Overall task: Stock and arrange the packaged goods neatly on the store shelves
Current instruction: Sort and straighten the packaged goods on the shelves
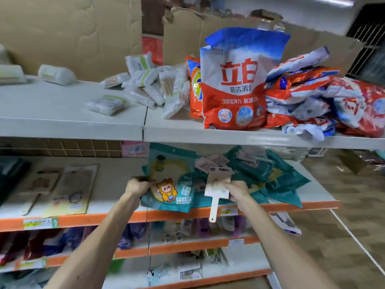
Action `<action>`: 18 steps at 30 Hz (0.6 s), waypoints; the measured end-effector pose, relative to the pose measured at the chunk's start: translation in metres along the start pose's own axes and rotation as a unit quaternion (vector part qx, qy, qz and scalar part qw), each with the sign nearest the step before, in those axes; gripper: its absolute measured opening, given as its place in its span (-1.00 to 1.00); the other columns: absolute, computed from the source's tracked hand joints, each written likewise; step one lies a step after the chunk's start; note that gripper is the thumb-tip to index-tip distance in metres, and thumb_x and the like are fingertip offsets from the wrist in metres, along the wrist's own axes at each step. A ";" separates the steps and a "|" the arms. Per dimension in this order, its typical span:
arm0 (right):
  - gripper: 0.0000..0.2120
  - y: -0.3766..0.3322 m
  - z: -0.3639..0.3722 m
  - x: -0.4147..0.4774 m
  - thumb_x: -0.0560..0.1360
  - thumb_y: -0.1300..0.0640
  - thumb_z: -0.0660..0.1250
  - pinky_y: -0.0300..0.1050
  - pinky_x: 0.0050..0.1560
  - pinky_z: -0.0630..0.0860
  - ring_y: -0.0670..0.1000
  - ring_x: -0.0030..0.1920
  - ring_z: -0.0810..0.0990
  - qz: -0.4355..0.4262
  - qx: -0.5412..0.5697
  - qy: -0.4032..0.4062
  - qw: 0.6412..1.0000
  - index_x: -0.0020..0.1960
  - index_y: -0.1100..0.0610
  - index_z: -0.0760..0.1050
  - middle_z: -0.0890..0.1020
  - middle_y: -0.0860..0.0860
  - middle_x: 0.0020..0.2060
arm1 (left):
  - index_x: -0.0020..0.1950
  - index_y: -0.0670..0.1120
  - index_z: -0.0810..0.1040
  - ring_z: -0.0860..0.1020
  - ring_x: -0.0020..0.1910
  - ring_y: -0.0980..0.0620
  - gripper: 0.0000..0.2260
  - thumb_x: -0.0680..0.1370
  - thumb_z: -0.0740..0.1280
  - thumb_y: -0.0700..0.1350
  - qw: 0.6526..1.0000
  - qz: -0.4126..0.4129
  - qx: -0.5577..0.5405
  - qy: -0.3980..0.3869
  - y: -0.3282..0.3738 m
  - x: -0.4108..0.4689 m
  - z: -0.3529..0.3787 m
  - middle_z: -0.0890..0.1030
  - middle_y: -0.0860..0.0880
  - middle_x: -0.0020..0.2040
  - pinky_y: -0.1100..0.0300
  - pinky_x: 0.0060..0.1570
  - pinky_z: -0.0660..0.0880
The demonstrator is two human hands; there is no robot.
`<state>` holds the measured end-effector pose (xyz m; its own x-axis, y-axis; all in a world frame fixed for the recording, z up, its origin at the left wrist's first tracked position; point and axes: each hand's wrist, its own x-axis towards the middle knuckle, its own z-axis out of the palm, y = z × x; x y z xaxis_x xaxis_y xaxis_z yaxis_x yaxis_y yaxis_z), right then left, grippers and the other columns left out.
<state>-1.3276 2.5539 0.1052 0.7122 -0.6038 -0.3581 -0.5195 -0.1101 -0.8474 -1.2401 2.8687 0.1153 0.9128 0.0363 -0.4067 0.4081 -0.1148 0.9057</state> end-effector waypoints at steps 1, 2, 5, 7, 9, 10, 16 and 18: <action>-0.80 0.002 0.003 -0.011 0.45 0.12 0.44 0.22 0.14 0.54 0.21 0.00 0.63 -0.002 0.003 -0.002 1.000 -0.15 0.28 0.58 0.67 0.25 -0.05 | -0.06 -0.23 0.62 0.63 -0.12 -0.15 -0.77 0.35 0.57 -0.22 1.000 0.001 0.011 0.008 -0.003 -0.007 -0.011 0.65 -0.21 -0.08 -0.02 -0.01 0.60; -0.78 0.004 0.008 -0.023 0.47 0.14 0.42 0.24 0.15 0.54 0.24 0.02 0.63 -0.002 0.008 -0.003 1.000 -0.11 0.33 0.57 0.65 0.29 -0.01 | -0.15 -0.23 0.62 0.65 -0.15 -0.16 -0.80 0.34 0.58 -0.20 1.000 -0.001 0.020 0.012 -0.008 -0.014 -0.023 0.67 -0.23 -0.11 -0.06 -0.04 0.62; -0.71 0.014 0.029 -0.063 0.48 0.19 0.39 0.29 0.13 0.51 0.31 0.07 0.61 -0.001 0.037 -0.005 0.999 0.02 0.45 0.53 0.61 0.36 0.03 | -0.26 -0.20 0.60 0.61 -0.31 -0.12 -0.85 0.40 0.54 -0.21 1.000 -0.010 0.023 0.013 -0.029 -0.047 -0.060 0.67 -0.25 -0.19 -0.09 -0.14 0.62; -0.81 0.026 0.047 -0.087 0.49 0.22 0.39 0.15 0.06 0.56 0.27 0.03 0.64 0.006 0.055 -0.012 0.998 -0.05 0.38 0.59 0.65 0.30 0.01 | -0.24 -0.21 0.61 0.57 -0.38 -0.06 -0.87 0.43 0.51 -0.21 0.999 -0.022 0.027 0.019 -0.049 -0.068 -0.087 0.65 -0.20 -0.27 0.05 -0.27 0.59; -0.92 0.043 0.067 -0.109 0.46 0.20 0.43 0.03 -0.07 0.54 0.19 -0.03 0.65 0.010 0.066 -0.023 0.997 -0.20 0.20 0.60 0.68 0.25 -0.01 | -0.22 -0.22 0.63 0.57 -0.37 -0.06 -0.87 0.44 0.51 -0.19 0.999 -0.030 0.034 0.026 -0.069 -0.088 -0.115 0.65 -0.18 -0.27 0.05 -0.25 0.57; -0.91 0.053 0.077 -0.117 0.44 0.19 0.44 0.06 -0.07 0.55 0.19 -0.03 0.66 0.012 0.070 -0.028 0.997 -0.23 0.17 0.59 0.68 0.24 -0.01 | -0.23 -0.22 0.64 0.58 -0.33 -0.08 -0.87 0.44 0.51 -0.18 0.998 -0.031 0.036 0.032 -0.078 -0.096 -0.130 0.66 -0.18 -0.25 0.01 -0.20 0.58; -0.93 0.049 0.111 -0.191 0.54 0.26 0.34 -0.07 -0.13 0.52 0.09 -0.08 0.60 0.057 0.101 -0.078 0.990 -0.10 0.14 0.55 0.64 0.09 -0.05 | -0.16 -0.27 0.64 0.63 -0.28 -0.14 -0.91 0.43 0.50 -0.27 0.998 -0.027 0.003 0.055 -0.090 -0.135 -0.198 0.68 -0.22 -0.20 -0.02 -0.14 0.63; -0.95 0.038 0.123 -0.201 0.56 0.25 0.32 -0.03 -0.05 0.54 0.10 -0.01 0.59 0.041 0.103 -0.087 0.990 -0.04 0.14 0.55 0.63 0.10 0.01 | -0.21 -0.23 0.63 0.61 -0.32 -0.11 -0.91 0.44 0.50 -0.25 0.998 -0.008 -0.005 0.067 -0.085 -0.142 -0.215 0.67 -0.17 -0.27 0.06 -0.23 0.61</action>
<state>-1.4324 2.7684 0.0973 0.7517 -0.4574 -0.4751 -0.4840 0.1066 -0.8685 -1.4011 3.0866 0.1218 0.8998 0.1696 -0.4020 0.4218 -0.1025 0.9009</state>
